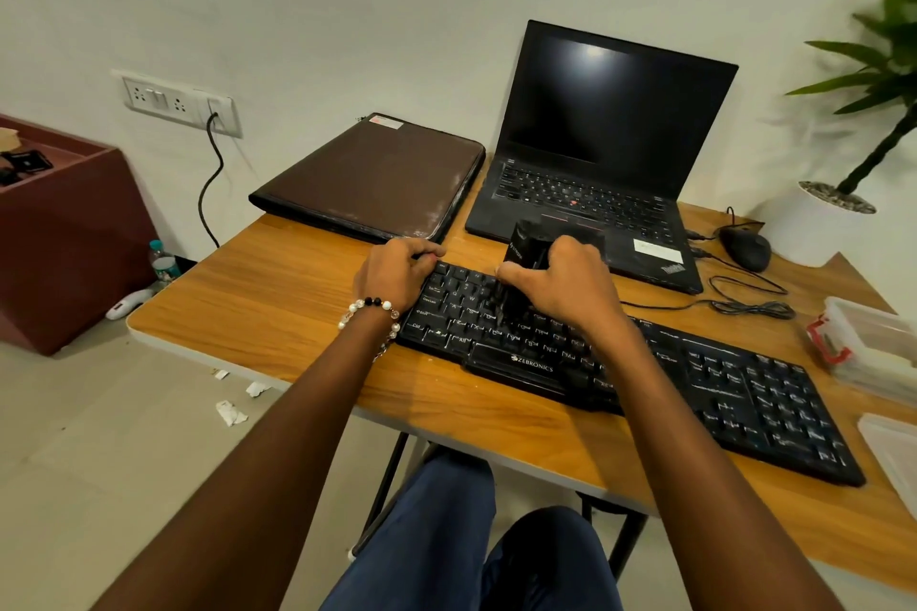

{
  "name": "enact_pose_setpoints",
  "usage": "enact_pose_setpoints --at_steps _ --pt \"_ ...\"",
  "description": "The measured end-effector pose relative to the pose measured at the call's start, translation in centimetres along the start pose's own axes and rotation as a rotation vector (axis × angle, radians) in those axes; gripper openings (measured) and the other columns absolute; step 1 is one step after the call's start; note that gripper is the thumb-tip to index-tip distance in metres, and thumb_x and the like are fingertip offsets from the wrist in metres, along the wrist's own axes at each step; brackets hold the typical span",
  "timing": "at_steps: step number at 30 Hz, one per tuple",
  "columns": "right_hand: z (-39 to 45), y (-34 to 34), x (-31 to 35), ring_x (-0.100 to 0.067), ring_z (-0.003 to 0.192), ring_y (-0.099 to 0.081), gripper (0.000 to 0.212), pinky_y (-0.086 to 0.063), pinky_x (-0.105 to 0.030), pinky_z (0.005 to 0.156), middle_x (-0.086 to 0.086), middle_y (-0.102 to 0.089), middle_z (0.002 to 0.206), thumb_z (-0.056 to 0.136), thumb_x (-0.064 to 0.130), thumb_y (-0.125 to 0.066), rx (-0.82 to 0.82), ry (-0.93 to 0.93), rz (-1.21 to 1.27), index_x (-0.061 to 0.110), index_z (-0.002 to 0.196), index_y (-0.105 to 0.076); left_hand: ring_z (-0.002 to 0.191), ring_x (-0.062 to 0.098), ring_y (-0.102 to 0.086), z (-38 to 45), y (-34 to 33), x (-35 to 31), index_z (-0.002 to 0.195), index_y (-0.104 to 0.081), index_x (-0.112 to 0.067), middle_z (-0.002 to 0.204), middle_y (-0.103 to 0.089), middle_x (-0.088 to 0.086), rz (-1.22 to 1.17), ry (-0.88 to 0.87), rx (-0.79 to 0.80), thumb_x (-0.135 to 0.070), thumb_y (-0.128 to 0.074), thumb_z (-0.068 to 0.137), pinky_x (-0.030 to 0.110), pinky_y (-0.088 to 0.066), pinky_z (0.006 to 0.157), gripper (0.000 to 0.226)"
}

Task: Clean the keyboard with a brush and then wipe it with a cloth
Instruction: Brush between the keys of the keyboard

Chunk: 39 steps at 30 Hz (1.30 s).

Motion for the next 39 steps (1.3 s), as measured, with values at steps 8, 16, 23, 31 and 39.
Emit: enact_pose_setpoints --at_steps 8,16,23,31,39 --pt "0.8 -0.2 1.1 -0.023 0.072 -0.063 0.046 -0.049 -0.033 0.053 -0.005 -0.064 0.079 0.080 0.055 -0.063 -0.204 -0.055 0.141 0.009 0.079 -0.057 0.082 0.014 -0.063 -0.1 0.1 0.0 0.105 -0.071 -0.037 0.099 -0.071 -0.007 -0.005 0.021 -0.011 -0.033 -0.059 0.093 0.031 -0.052 0.064 0.018" --pt "0.4 -0.9 1.9 -0.017 0.062 -0.056 0.042 -0.041 -0.028 0.050 -0.001 -0.058 0.070 0.081 0.053 -0.064 -0.012 0.028 -0.033 0.016 0.070 -0.049 0.062 0.007 -0.048 -0.1 0.2 0.0 0.108 -0.070 -0.035 0.095 -0.070 -0.005 0.010 0.020 -0.015 -0.032 -0.058 0.094 0.023 -0.034 0.049 0.019" --pt "0.3 -0.1 1.8 -0.022 0.064 -0.057 0.045 -0.034 -0.027 0.046 -0.002 -0.056 0.068 0.083 0.052 -0.062 -0.218 -0.005 0.047 0.017 0.063 -0.042 0.081 0.010 -0.060 -0.3 0.3 -0.3 0.109 -0.070 -0.035 0.102 -0.071 -0.007 0.010 0.021 -0.009 -0.033 -0.057 0.094 0.026 -0.045 0.059 0.020" --pt "1.6 -0.6 2.2 -0.023 0.073 -0.063 0.044 -0.054 -0.037 0.062 -0.004 -0.064 0.081 0.075 0.057 -0.065 0.001 -0.028 0.047 0.015 0.078 -0.056 0.066 0.007 -0.050 -0.3 0.3 -0.3 0.108 -0.070 -0.035 0.097 -0.070 -0.005 0.016 0.027 -0.011 -0.031 -0.057 0.094 0.023 -0.035 0.051 0.020" --pt "0.5 -1.5 4.4 -0.020 0.060 -0.054 0.047 -0.036 -0.027 0.047 0.003 -0.046 0.060 0.086 0.052 -0.060 -0.201 0.061 -0.009 0.013 0.065 -0.043 0.069 0.009 -0.050 -0.6 0.7 -0.7 0.112 -0.069 -0.035 0.093 -0.068 -0.005 0.052 0.022 -0.010 -0.032 -0.055 0.095 0.023 -0.030 0.048 0.022"
Point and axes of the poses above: each hand's wrist, its own z-axis towards the middle knuckle, its own y-axis out of the back of the hand, x = y × z, the point moved 8 cm from there along z, towards the middle knuckle
